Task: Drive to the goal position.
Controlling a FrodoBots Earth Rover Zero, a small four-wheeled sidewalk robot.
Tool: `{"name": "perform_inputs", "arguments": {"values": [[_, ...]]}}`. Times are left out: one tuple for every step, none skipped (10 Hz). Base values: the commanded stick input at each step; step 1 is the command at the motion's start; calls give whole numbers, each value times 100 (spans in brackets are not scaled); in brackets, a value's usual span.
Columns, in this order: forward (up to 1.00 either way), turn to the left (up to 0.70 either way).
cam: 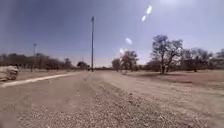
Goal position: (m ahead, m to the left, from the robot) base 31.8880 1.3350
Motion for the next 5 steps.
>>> {"name": "perform_inputs", "arguments": {"values": [[70,0],[70,0],[70,0],[70,0],[70,0]]}}
